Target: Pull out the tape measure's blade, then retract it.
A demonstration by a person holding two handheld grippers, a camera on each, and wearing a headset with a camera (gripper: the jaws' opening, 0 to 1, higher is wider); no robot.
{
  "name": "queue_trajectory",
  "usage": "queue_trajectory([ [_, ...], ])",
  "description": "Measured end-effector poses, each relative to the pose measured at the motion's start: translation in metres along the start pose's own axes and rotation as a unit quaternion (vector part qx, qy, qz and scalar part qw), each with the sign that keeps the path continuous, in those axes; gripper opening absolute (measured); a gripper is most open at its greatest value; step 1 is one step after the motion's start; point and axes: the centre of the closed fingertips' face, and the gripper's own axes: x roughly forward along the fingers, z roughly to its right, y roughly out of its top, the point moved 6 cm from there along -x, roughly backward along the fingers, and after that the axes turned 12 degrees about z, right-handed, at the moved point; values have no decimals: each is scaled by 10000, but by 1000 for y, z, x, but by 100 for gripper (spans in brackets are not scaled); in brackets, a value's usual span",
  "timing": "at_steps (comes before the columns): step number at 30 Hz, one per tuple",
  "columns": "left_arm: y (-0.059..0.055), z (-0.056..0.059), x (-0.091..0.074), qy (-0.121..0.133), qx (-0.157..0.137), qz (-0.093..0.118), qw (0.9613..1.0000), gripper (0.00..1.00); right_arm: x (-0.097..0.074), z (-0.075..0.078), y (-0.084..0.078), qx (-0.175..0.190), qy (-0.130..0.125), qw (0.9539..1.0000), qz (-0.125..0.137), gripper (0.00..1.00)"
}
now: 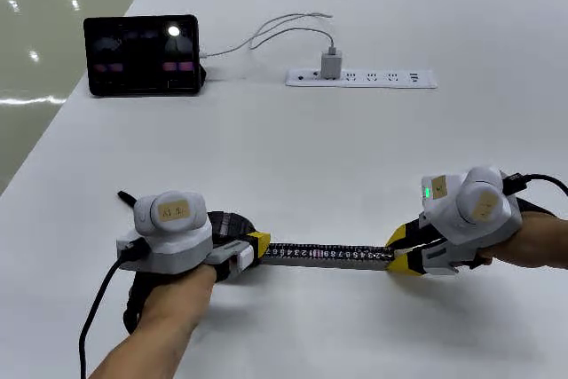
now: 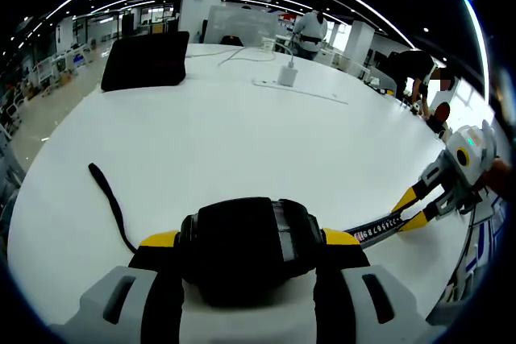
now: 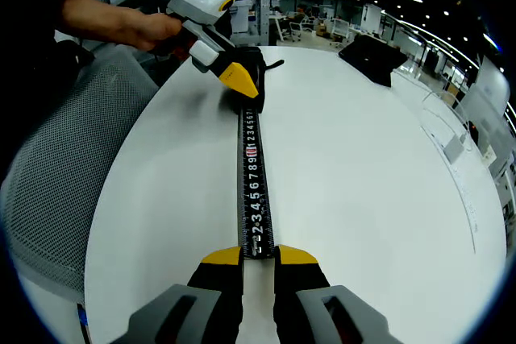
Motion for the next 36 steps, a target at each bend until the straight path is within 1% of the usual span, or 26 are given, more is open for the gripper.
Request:
queue_trajectory([
  [36,0,0,0,4,-35,3,10000,61,20,2,17,-37,-10,9999,100,10],
])
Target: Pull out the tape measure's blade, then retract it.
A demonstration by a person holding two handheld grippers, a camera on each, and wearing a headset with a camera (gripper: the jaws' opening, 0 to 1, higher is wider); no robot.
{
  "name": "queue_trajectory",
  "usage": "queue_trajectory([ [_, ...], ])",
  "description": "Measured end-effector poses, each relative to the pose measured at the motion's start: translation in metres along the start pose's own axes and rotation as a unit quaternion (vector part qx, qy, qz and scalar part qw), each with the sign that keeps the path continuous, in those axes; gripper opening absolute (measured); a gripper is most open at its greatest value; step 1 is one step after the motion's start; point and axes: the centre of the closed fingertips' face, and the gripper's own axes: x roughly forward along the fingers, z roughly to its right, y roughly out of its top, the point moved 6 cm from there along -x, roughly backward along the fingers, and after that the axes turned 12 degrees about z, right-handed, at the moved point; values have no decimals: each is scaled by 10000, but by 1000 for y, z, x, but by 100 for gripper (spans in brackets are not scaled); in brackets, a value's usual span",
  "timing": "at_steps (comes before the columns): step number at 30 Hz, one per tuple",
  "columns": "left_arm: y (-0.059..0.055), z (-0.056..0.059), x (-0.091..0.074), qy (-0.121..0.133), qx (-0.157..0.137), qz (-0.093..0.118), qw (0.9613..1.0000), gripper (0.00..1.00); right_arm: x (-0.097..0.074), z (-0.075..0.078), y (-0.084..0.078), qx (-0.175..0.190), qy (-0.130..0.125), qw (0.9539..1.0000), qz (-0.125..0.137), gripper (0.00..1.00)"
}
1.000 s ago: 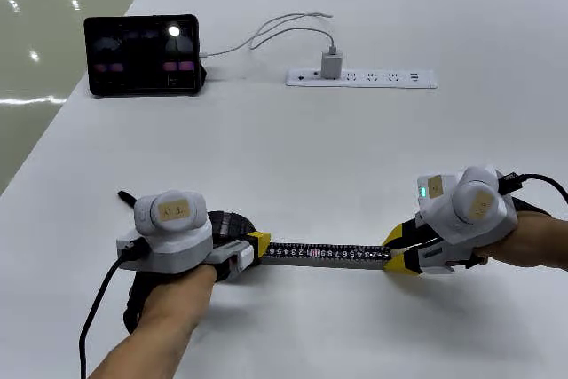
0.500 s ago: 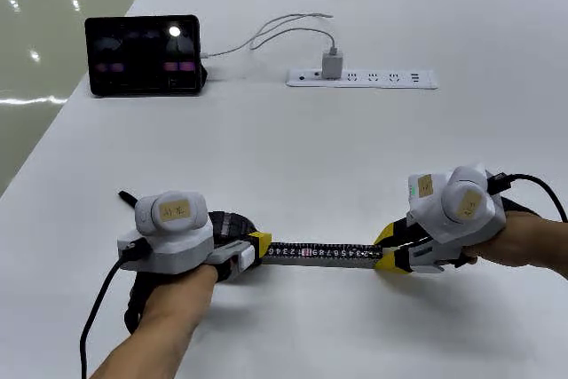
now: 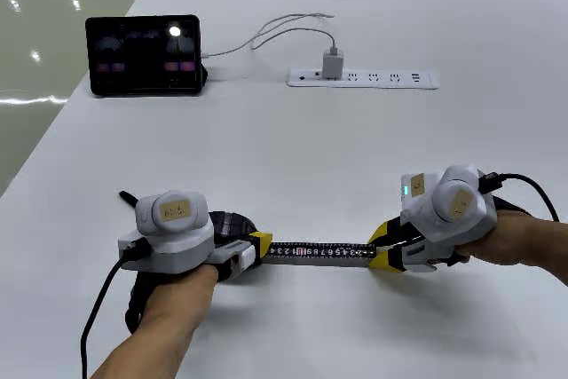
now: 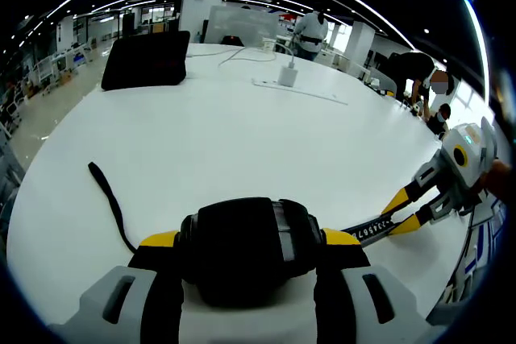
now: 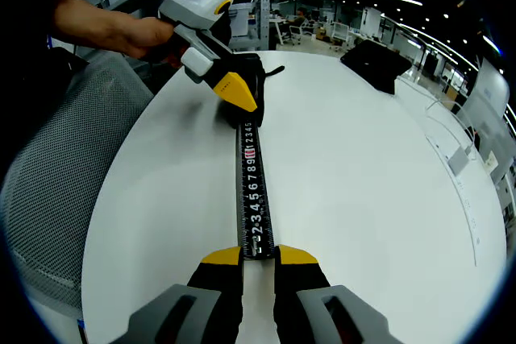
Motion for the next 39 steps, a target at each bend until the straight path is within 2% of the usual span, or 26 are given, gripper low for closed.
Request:
queue_trajectory([
  [39,0,0,0,4,-51,0,10000,61,28,1,23,-39,55,9999,121,10],
])
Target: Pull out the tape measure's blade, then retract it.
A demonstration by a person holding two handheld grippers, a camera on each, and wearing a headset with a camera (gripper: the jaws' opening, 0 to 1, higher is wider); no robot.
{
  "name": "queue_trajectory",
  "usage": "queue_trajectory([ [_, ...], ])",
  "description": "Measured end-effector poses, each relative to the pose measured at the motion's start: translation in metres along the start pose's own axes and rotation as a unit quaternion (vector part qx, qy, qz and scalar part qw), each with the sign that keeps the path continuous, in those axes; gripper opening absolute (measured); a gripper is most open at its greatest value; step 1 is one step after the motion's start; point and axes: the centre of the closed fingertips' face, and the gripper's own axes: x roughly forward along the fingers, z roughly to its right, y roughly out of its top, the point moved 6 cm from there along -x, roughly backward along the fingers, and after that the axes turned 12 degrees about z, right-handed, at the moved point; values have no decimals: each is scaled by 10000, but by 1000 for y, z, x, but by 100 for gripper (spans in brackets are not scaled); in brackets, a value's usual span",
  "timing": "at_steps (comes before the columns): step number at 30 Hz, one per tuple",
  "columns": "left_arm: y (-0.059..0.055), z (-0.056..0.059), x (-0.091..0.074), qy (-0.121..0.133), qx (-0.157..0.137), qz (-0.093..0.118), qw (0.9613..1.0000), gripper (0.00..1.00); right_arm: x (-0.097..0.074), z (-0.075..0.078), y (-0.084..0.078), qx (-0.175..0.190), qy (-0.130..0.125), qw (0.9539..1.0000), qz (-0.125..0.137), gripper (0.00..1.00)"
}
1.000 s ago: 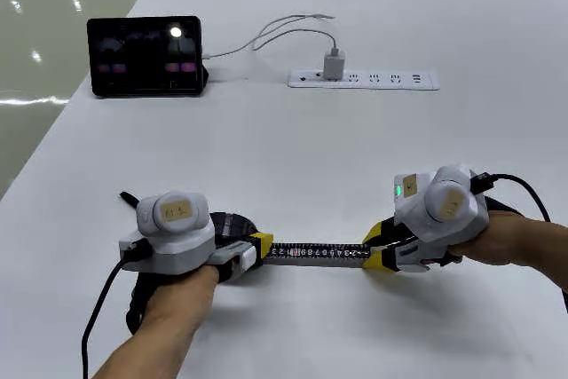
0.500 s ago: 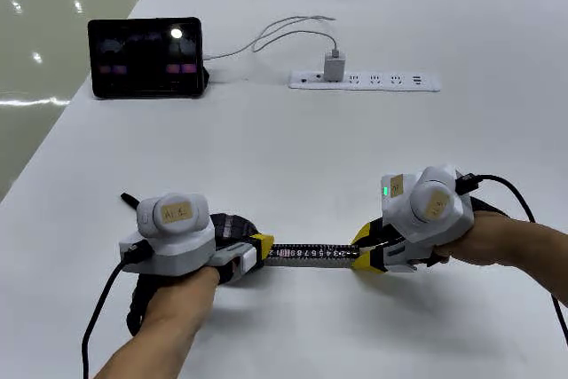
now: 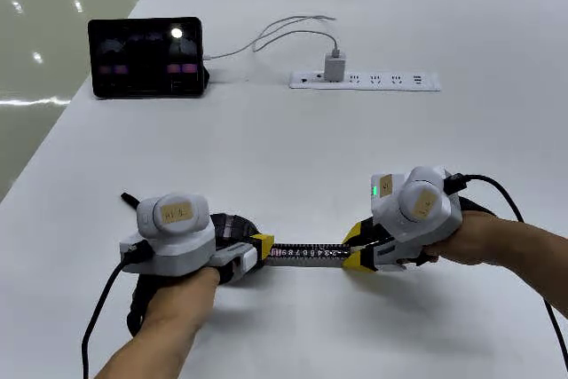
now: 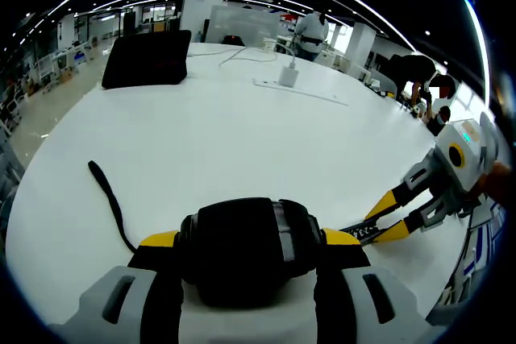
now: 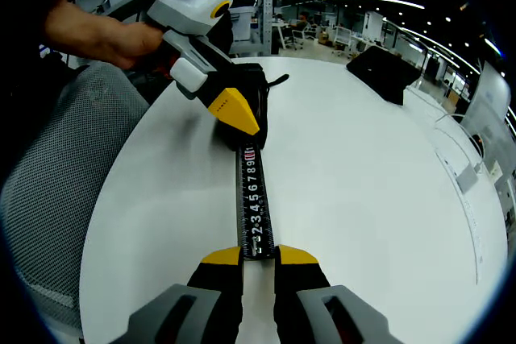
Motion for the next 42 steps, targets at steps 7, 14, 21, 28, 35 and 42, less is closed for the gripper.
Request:
queue_trajectory([
  [7,0,0,0,0,-16,5,10000,61,4,0,3,0,4,10000,25,10],
  [14,0,0,0,0,-28,2,10000,61,9,0,7,-3,16,10000,51,10],
  [21,0,0,0,0,-42,-1,10000,61,13,0,10,-15,21,10000,68,10],
  [28,0,0,0,-4,-44,-5,10000,61,17,0,13,-21,37,10000,85,10],
  [35,0,0,0,-9,-42,-10,10000,61,21,0,16,-21,47,9999,107,10],
  [42,0,-1,0,-9,-48,-15,10000,61,26,-1,20,-25,61,9999,138,10],
])
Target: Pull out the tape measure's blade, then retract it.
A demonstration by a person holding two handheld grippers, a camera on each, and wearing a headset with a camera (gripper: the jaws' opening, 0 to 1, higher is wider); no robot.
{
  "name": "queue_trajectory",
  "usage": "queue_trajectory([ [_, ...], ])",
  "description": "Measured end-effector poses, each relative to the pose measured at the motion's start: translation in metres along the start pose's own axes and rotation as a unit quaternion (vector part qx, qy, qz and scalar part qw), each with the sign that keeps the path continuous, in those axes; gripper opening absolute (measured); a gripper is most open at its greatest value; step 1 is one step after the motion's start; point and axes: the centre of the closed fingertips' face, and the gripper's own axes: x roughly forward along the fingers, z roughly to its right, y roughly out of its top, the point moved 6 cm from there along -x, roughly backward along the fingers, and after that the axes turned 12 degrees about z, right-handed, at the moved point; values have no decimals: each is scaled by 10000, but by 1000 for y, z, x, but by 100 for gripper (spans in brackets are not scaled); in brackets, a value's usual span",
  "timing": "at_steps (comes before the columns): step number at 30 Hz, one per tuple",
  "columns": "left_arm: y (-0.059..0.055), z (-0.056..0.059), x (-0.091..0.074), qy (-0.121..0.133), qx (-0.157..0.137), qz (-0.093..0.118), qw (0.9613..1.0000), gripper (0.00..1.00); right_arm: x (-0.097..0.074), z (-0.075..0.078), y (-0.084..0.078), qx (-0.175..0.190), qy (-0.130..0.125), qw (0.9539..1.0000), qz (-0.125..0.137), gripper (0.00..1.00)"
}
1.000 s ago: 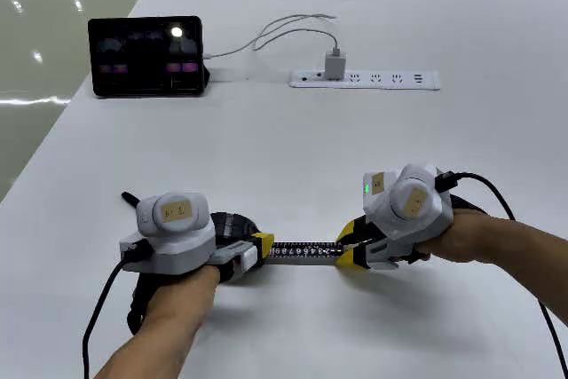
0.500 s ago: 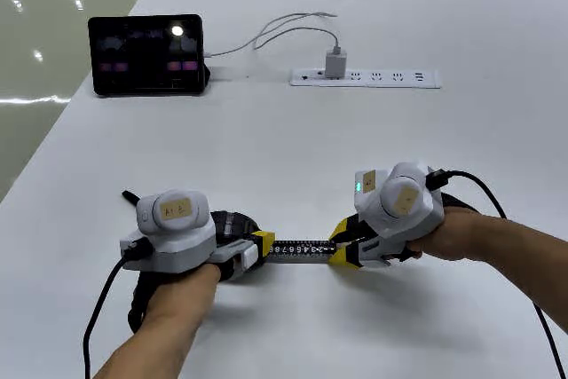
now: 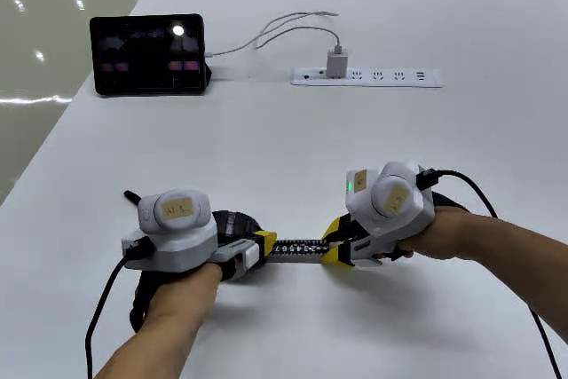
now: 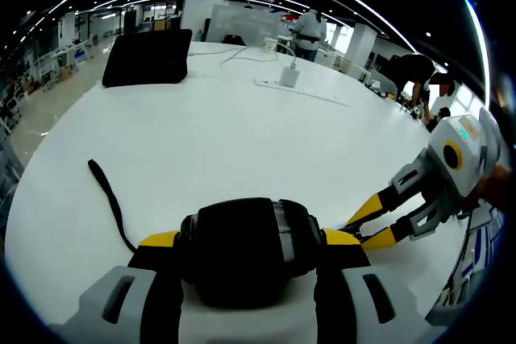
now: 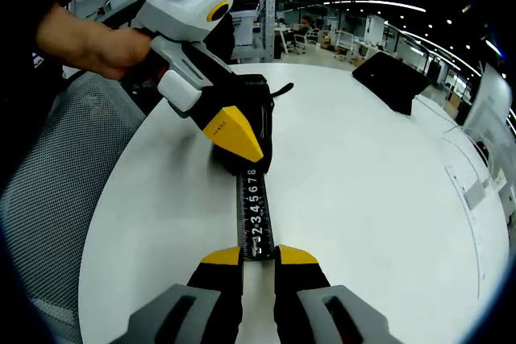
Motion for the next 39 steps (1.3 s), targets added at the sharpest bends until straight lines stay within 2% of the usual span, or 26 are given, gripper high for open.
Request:
queue_trajectory([
  [39,0,-1,0,29,-112,5,9999,61,34,-1,25,-113,90,9998,154,11],
])
